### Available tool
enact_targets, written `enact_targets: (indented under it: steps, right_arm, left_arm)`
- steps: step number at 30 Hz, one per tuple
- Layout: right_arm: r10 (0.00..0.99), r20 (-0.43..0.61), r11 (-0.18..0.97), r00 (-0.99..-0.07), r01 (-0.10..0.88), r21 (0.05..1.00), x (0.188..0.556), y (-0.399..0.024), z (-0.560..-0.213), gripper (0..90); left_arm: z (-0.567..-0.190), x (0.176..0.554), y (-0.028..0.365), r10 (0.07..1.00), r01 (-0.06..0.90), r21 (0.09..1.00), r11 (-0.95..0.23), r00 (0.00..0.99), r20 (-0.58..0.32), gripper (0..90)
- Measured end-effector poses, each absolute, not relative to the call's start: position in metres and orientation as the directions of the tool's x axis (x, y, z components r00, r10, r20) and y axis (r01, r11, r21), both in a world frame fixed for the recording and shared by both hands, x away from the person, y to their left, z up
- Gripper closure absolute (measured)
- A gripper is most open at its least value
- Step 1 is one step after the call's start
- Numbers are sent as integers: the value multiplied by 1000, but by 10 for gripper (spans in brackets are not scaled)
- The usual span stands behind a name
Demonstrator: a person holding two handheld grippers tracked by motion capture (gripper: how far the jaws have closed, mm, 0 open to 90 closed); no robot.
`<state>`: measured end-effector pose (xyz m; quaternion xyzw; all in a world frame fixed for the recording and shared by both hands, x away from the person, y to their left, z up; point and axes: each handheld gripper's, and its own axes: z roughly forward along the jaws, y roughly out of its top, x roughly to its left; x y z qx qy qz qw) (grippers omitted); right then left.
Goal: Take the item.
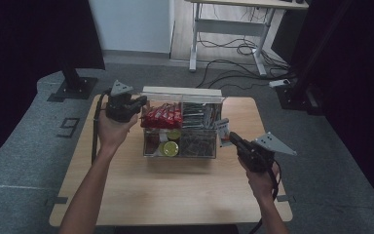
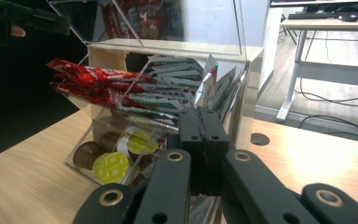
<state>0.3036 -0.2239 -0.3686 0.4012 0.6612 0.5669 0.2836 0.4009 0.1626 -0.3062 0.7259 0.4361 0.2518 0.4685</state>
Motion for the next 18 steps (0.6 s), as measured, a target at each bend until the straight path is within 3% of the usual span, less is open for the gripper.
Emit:
enact_targets:
  steps: [18]
  right_arm:
    - [855,101,29,-509,241,970,286,-238,-396,897]
  left_arm:
    - [-306,401,162,871,397,900,-179,490,-44,900]
